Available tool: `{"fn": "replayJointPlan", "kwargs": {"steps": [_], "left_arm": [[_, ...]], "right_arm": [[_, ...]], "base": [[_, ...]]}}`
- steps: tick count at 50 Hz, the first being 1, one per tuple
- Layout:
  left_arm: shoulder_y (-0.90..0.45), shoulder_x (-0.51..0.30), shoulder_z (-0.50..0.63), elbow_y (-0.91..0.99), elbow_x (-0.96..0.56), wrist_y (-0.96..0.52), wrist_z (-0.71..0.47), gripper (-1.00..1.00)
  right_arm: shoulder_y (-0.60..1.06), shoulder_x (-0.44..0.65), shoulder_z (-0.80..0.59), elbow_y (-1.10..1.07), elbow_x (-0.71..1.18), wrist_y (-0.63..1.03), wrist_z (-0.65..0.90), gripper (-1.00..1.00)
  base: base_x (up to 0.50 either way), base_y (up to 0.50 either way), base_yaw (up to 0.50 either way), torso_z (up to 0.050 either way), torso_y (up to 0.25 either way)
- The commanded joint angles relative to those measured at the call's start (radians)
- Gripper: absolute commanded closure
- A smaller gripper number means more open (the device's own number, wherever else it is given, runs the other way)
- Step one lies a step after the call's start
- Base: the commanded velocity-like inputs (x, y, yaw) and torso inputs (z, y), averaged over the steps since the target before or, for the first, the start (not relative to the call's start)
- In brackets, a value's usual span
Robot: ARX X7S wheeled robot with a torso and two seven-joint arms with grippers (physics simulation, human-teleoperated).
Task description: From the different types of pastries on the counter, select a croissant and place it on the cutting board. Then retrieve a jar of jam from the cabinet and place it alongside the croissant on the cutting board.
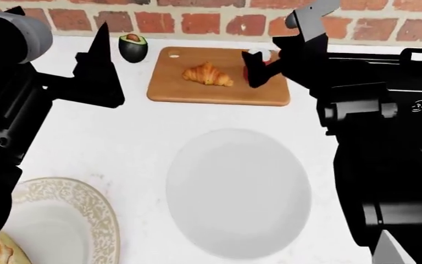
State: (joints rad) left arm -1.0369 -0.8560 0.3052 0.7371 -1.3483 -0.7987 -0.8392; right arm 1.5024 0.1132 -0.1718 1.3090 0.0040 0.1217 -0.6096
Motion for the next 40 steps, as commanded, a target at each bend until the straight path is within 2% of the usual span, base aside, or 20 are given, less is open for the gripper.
{"fn": "replayJointPlan", "kwargs": {"steps": [1,18,19,23,26,31,40], "left_arm": [[-0.012,0.0,0.003,-0.006,-0.009,-0.006,-0.001,-1.0],[0.007,-0.006,0.01,-0.012,0.001,-0.005,0.0,-1.0],[0.007,-0.007,0.01,-0.012,0.0,-0.005,-0.001,-1.0],[0.018,-0.017,0.003,-0.01,0.001,0.0,0.001,-1.0],[0.019,-0.019,0.002,-0.012,0.002,0.001,0.0,-1.0],[0.011,-0.016,0.003,-0.015,-0.003,-0.001,-0.006,-1.0],[-0.01,-0.026,-0.009,-0.016,-0.02,-0.004,-0.015,-1.0]], "right_arm": [[0.034,0.004,0.007,0.0,0.002,-0.011,-0.02,-1.0],[0.079,0.04,0.06,-0.007,0.036,0.046,-0.144,-1.0],[0.062,0.047,0.06,-0.054,0.038,0.075,-0.149,-1.0],[-0.126,0.098,0.07,-0.542,0.06,0.385,-0.157,-1.0],[-0.205,0.126,0.075,-0.756,0.074,0.522,-0.165,-1.0],[-0.281,0.156,0.094,-0.971,0.092,0.66,-0.162,-1.0],[-0.371,0.181,0.174,-1.222,0.129,0.775,-0.126,-1.0]], "base": [[0.0,0.0,0.0,0.0,0.246],[0.0,0.0,0.0,0.0,0.25],[0.0,0.0,0.0,0.0,0.25],[0.0,0.0,0.0,0.0,0.25],[0.0,0.0,0.0,0.0,0.25],[0.0,0.0,0.0,0.0,0.219],[0.0,0.0,0.0,0.0,0.008]]}}
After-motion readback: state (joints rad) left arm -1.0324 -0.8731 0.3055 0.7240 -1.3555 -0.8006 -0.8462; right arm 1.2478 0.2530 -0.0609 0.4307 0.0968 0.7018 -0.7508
